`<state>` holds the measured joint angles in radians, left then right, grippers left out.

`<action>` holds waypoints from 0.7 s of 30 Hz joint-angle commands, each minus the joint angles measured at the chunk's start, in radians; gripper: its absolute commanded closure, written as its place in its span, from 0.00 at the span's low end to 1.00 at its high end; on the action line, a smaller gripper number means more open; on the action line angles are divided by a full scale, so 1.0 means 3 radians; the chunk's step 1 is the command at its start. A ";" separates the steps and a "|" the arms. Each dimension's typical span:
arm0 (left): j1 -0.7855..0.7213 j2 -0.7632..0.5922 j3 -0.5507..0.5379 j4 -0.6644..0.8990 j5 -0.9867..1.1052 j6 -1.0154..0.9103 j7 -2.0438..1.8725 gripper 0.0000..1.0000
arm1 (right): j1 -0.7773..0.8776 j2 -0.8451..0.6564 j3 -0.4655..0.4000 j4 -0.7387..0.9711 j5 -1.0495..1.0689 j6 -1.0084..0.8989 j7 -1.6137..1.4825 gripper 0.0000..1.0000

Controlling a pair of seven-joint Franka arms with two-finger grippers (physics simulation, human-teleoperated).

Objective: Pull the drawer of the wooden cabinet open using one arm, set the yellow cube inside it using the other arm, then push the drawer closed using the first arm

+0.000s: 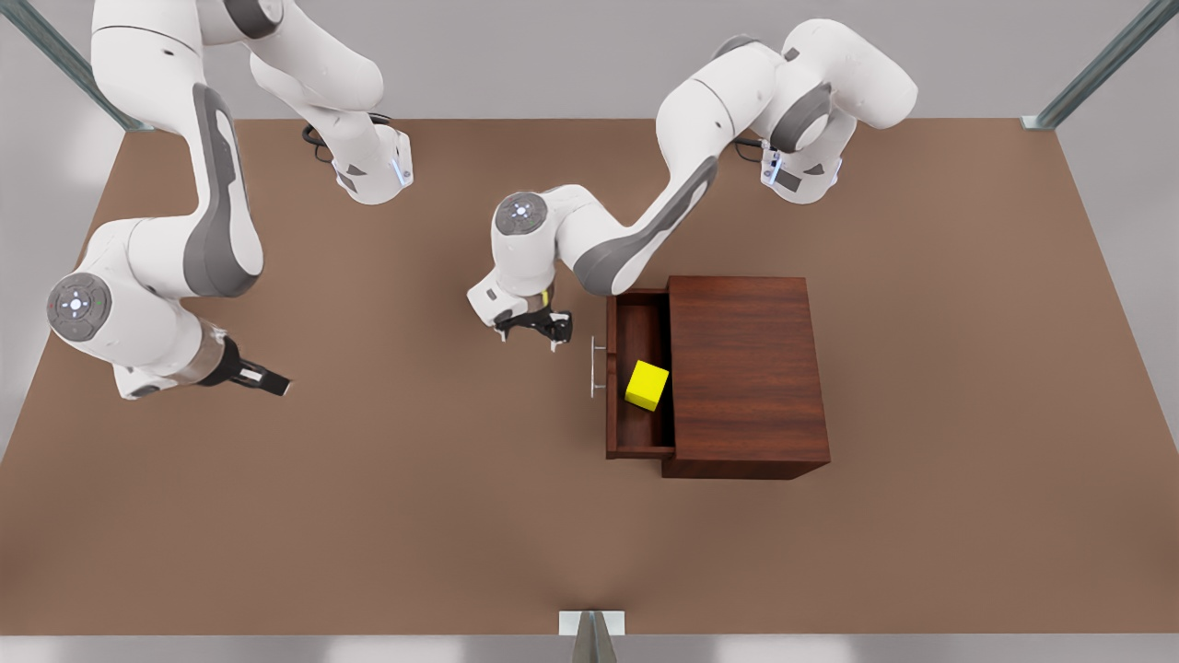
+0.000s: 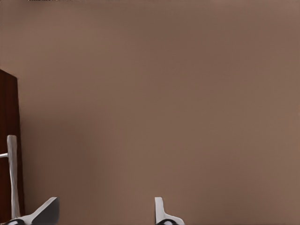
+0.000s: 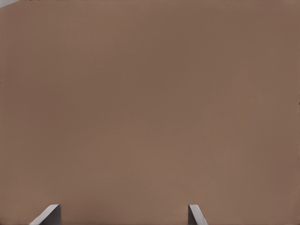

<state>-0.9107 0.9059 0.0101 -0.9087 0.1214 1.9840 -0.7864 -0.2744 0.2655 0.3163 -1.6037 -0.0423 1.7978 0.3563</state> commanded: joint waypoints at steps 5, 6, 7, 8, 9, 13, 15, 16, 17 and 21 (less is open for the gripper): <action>0.0044 0.0166 0.0191 -0.0003 0.0270 0.0668 -0.1628 0.00 | -0.0011 0.0005 0.0004 0.0043 -0.0079 0.0010 -0.1776 0.00; 0.0044 0.0166 0.0212 -0.0003 0.0270 0.0566 -0.1505 0.00 | -0.0011 0.0005 0.0004 0.0043 -0.0079 0.0010 -0.1776 0.00; 0.0044 0.0166 0.0232 -0.0003 0.0270 0.0484 -0.1393 0.00 | -0.0011 0.0010 0.0004 0.0043 -0.0084 0.0010 -0.1776 0.00; 0.0044 0.0181 0.0263 -0.0013 0.0275 0.0479 -0.1347 0.00 | -0.0011 0.0010 0.0004 0.0043 -0.0084 0.0010 -0.1776 0.00; 0.0044 0.0212 0.0268 -0.0034 0.0280 0.0479 -0.1300 0.00 | -0.0011 0.0010 0.0004 0.0043 -0.0084 0.0010 -0.1771 0.00; 0.0039 0.0324 0.0263 -0.0059 0.0286 0.0203 -0.0973 0.00 | -0.0011 0.0010 0.0004 0.0043 -0.0084 0.0010 -0.1771 0.00; 0.0034 0.0314 0.0263 -0.0085 0.0275 0.0034 -0.0851 0.00 | -0.0011 0.0010 0.0004 0.0043 -0.0084 0.0010 -0.1771 0.00; 0.0034 0.0314 0.0263 -0.0085 0.0280 -0.0017 -0.0830 0.00 | -0.0006 0.0010 0.0004 0.0043 -0.0084 0.0010 -0.1771 0.00; 0.0034 0.0294 0.0263 -0.0085 0.0286 -0.0089 -0.0774 0.00 | -0.0006 0.0010 0.0004 0.0043 -0.0084 0.0010 -0.1771 0.00; 0.0050 0.0248 0.0273 -0.0085 0.0291 -0.0411 -0.0503 0.00 | -0.0006 0.0010 0.0004 0.0043 -0.0084 0.0010 -0.1776 0.00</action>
<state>-0.8966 0.9846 0.0913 -0.9346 0.2059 1.9688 -1.0003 -0.2762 0.2695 0.3171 -1.5912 -0.0682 1.8011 -0.0091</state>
